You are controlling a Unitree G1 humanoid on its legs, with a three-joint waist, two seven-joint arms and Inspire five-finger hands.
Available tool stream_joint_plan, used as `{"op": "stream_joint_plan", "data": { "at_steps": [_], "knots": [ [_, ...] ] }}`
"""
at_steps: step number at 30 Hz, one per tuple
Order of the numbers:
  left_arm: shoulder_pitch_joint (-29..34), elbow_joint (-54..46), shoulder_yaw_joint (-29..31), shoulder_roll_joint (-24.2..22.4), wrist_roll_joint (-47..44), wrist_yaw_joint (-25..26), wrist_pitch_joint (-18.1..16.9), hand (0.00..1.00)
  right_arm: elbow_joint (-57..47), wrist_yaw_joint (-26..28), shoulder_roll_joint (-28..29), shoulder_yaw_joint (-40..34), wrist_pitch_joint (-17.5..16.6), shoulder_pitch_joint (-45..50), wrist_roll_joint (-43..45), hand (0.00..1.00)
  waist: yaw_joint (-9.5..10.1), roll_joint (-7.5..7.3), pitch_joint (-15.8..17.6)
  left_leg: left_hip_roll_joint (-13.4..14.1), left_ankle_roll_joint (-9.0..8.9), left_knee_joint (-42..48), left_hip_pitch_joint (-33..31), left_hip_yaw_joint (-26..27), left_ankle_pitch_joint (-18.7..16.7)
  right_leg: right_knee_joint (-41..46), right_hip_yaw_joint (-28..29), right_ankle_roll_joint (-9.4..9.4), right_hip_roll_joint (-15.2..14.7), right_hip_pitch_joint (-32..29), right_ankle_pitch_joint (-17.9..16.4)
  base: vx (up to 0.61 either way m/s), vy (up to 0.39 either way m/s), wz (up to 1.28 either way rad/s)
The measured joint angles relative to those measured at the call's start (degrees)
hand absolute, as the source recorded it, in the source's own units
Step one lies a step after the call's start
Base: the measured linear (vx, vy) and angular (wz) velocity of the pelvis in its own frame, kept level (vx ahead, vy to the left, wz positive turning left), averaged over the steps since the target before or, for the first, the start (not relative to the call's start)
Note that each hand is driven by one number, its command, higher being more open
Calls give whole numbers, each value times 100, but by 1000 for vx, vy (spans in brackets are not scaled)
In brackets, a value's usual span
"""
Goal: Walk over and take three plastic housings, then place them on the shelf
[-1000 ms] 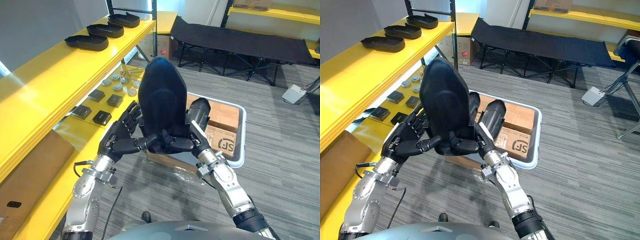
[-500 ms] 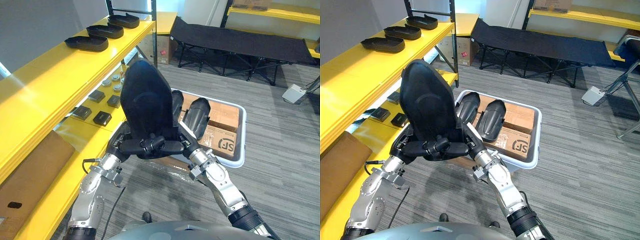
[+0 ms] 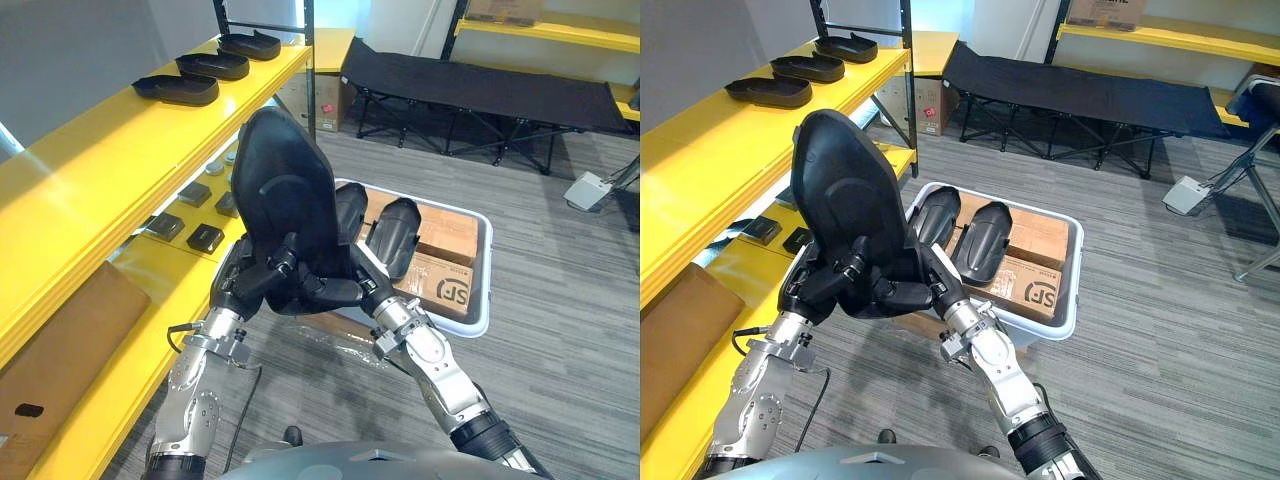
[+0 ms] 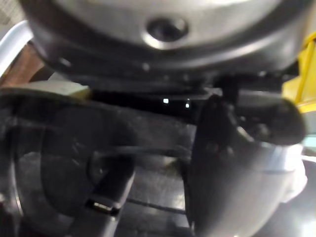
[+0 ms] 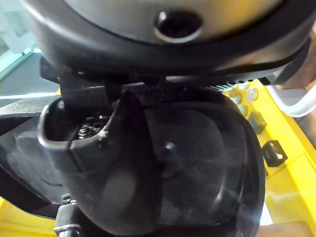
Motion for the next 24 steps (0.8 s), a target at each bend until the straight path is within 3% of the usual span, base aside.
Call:
{"op": "stream_joint_plan", "data": {
  "at_steps": [1, 2, 10, 16, 24],
  "knots": [
    [0, 0, 10, -1, 0, -10, 0, 0, 6, 0, 9, -1, 0, 0, 1, 0, -2, -12, -8, 0, 1, 0, 0, 0, 1, 0, 0, 0, -1, 0, 1, 0, 0, 0],
    [0, 2, 26, -2, 0, -31, 0, 0, 13, 0, 22, 0, -1, 0, 1, 100, -3, -24, -15, 0, 1, 0, 0, 0, 1, 0, 0, 1, -1, 0, 1, 0, 0, 0],
    [0, 44, 94, -102, -215, 87, -18, 0, 32, 47, 34, 51, -158, 66, 32, 100, -8, -105, -84, -3, 4, 0, 6, 0, 5, 0, -1, 2, -4, 8, 2, 0, 0, 0],
    [2, 48, 146, -269, -189, 578, -240, 0, 34, 20, 42, -22, -41, 75, 130, 100, -2, -128, -99, -3, 8, -1, 14, 2, 15, 0, 0, 3, -5, 4, 4, 0, 0, 0],
    [9, 159, 377, -346, 1563, 2186, -821, 0, 62, -118, 133, -637, 44, 377, 123, 100, -53, -128, -97, 1, 7, -1, 22, 42, 14, 0, 20, 4, -4, -8, 4, 0, 0, 0]
  ]
}}
